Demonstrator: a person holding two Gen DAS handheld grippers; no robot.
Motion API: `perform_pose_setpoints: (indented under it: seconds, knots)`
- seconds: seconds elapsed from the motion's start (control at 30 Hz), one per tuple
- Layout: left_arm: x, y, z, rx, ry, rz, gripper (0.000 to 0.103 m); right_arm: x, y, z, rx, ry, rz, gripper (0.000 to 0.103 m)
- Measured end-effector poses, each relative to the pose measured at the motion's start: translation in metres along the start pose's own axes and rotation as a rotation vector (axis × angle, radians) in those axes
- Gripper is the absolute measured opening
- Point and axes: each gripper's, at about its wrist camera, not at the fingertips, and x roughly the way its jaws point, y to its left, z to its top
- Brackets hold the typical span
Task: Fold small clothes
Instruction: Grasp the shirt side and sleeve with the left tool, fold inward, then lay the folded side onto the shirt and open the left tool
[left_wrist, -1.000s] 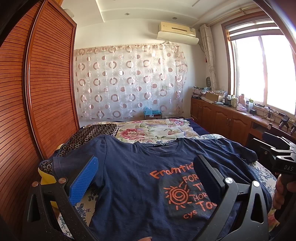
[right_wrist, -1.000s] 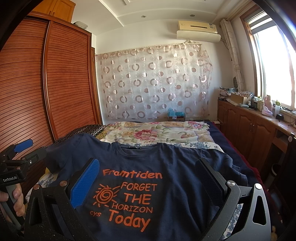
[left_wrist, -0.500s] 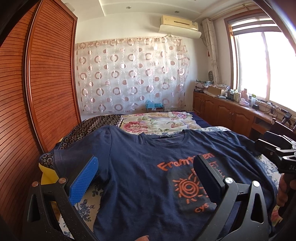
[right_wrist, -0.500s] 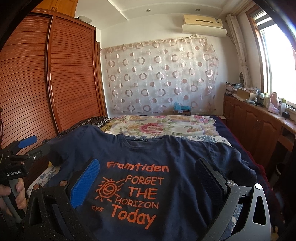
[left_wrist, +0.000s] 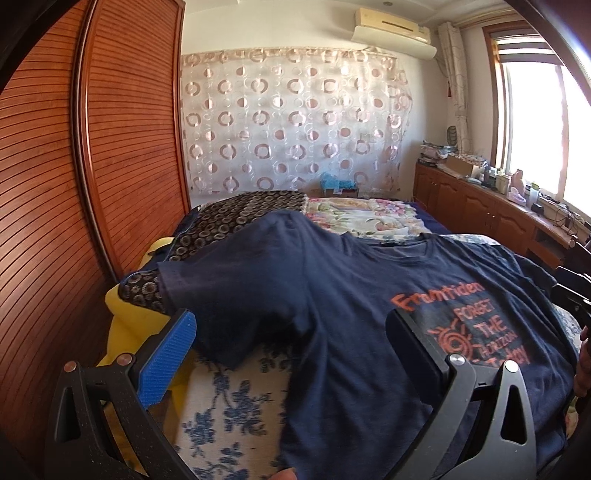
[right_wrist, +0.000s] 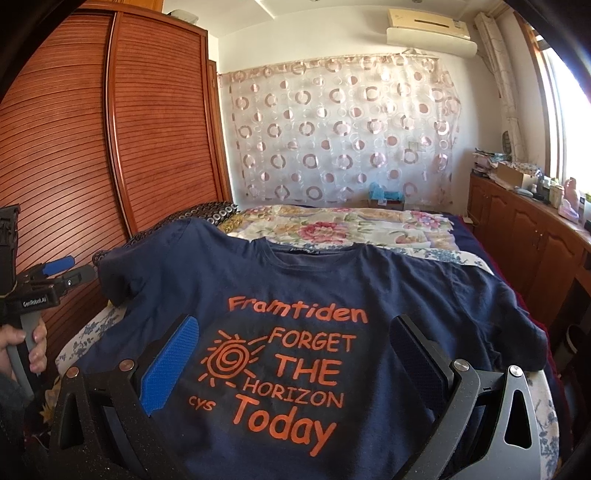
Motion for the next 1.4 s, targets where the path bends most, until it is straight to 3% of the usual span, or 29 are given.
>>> perform_pose_setpoints:
  seconds: [0.3,0.47,0.7,0.83,0.9,1.1,1.4]
  knots:
    - [0.021,0.039,-0.009,-0.055,0.065,0.020,0.102,0.016,-0.007,0.004,-0.005,0.059,0.052,0.102]
    - [0.049,0.063,-0.018,-0.114,0.145,-0.024,0.084,0.024,-0.012,0.010,-0.006,0.083,0.074,0.102]
    - [0.088,0.078,-0.020,-0.179,0.247,-0.113,0.076,0.034,-0.008,0.013,-0.013,0.095,0.086,0.102]
    - [0.099,0.079,-0.024,-0.184,0.287,-0.134,0.062,0.036,-0.008,0.012,-0.019,0.100,0.091,0.102]
    - [0.099,0.078,-0.026,-0.177,0.285,-0.145,0.041,0.038,-0.006,0.012,-0.023,0.102,0.092,0.102]
    - [0.078,0.070,-0.018,-0.137,0.216,-0.149,0.009,0.041,-0.001,0.011,-0.021,0.103,0.093,0.102]
    - [0.048,0.040,0.039,-0.015,0.102,-0.173,0.006,0.039,-0.003,0.007,-0.005,0.103,0.096,0.102]
